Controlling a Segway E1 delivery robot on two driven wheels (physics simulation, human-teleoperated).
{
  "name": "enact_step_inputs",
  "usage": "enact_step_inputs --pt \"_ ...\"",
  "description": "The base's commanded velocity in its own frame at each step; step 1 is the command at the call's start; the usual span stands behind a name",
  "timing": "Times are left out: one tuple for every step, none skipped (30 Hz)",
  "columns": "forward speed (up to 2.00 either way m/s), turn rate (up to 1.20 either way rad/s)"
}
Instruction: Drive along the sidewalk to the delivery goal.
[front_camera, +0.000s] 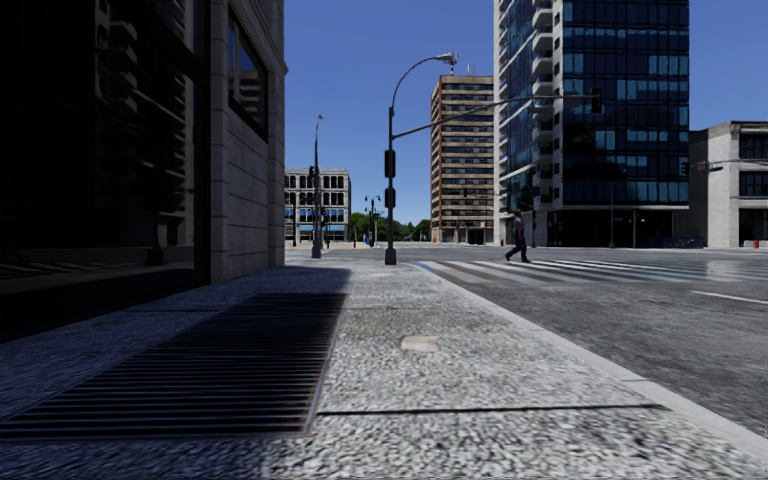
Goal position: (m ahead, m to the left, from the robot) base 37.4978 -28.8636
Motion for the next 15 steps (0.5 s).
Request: enact_step_inputs --pt "2.00 0.00" --pt "2.00 0.00" --pt "2.00 0.00" --pt "2.00 0.00" --pt "2.00 0.00" --pt "2.00 0.00" --pt "2.00 0.00" --pt "2.00 0.00" --pt "2.00 0.00" --pt "2.00 0.00" --pt "2.00 0.00" --pt "2.00 0.00" --pt "2.00 0.00" --pt "2.00 0.00" --pt "2.00 0.00"
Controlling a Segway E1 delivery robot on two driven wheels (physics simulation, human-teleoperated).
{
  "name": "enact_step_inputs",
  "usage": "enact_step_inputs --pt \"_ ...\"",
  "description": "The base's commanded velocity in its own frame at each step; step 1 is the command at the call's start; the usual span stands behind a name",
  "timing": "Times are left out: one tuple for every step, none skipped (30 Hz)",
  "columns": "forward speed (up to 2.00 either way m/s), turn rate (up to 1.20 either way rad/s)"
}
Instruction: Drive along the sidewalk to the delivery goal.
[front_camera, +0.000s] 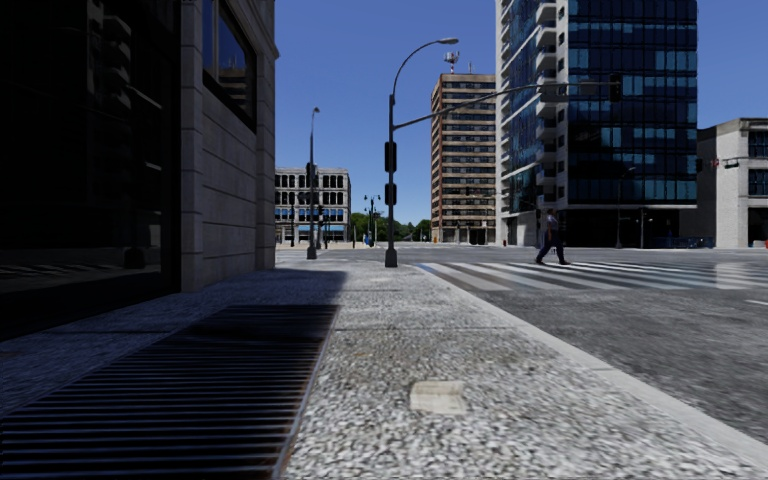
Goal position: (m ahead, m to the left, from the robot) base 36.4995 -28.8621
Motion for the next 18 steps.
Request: enact_step_inputs --pt "2.00 0.00" --pt "2.00 0.00" --pt "2.00 0.00" --pt "2.00 0.00" --pt "2.00 0.00" --pt "2.00 0.00" --pt "2.00 0.00" --pt "2.00 0.00" --pt "2.00 0.00" --pt "2.00 0.00" --pt "2.00 0.00" --pt "2.00 0.00" --pt "2.00 0.00" --pt "2.00 0.00" --pt "2.00 0.00" --pt "2.00 0.00" --pt "2.00 0.00" --pt "2.00 0.00"
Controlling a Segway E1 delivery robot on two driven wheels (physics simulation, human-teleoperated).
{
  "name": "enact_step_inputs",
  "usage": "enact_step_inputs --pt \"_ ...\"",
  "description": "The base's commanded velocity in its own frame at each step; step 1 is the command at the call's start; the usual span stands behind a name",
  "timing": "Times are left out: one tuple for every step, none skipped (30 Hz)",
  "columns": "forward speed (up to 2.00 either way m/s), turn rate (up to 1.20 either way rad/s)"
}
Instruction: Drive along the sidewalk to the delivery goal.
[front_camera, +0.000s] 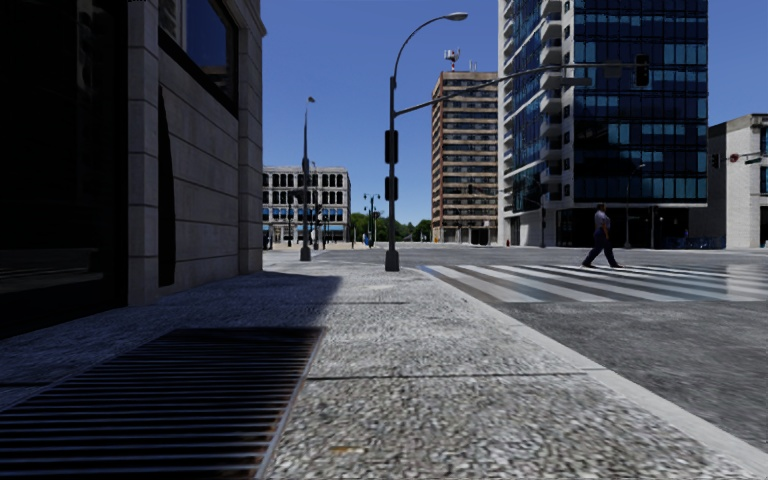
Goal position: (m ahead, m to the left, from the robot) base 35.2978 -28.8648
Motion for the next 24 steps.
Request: enact_step_inputs --pt "2.00 0.00" --pt "2.00 0.00" --pt "2.00 0.00" --pt "2.00 0.00" --pt "2.00 0.00" --pt "2.00 0.00" --pt "2.00 0.00" --pt "2.00 0.00" --pt "2.00 0.00" --pt "2.00 0.00" --pt "2.00 0.00" --pt "2.00 0.00" --pt "2.00 0.00" --pt "2.00 0.00" --pt "2.00 0.00" --pt "2.00 0.00" --pt "2.00 0.00" --pt "2.00 0.00" --pt "2.00 0.00" --pt "2.00 0.00" --pt "2.00 0.00" --pt "2.00 0.00" --pt "2.00 0.00" --pt "2.00 0.00"
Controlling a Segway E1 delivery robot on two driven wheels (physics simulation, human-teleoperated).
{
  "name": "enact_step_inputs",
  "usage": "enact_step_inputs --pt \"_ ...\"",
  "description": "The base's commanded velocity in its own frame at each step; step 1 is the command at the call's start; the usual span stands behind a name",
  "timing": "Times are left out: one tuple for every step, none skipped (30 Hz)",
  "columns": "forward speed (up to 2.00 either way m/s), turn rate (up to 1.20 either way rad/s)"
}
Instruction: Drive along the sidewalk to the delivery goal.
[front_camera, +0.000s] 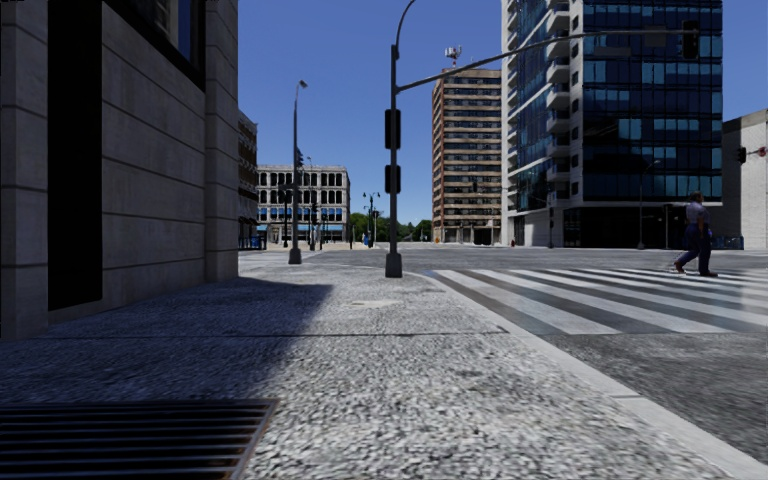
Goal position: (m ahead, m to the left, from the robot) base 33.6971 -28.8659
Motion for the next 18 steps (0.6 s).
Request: enact_step_inputs --pt "2.00 0.00" --pt "2.00 0.00" --pt "2.00 0.00" --pt "2.00 0.00" --pt "2.00 0.00" --pt "2.00 0.00" --pt "2.00 0.00" --pt "2.00 0.00" --pt "2.00 0.00" --pt "2.00 0.00" --pt "2.00 0.00" --pt "2.00 0.00" --pt "2.00 0.00" --pt "2.00 0.00" --pt "2.00 0.00" --pt "2.00 0.00" --pt "2.00 0.00" --pt "2.00 0.00"
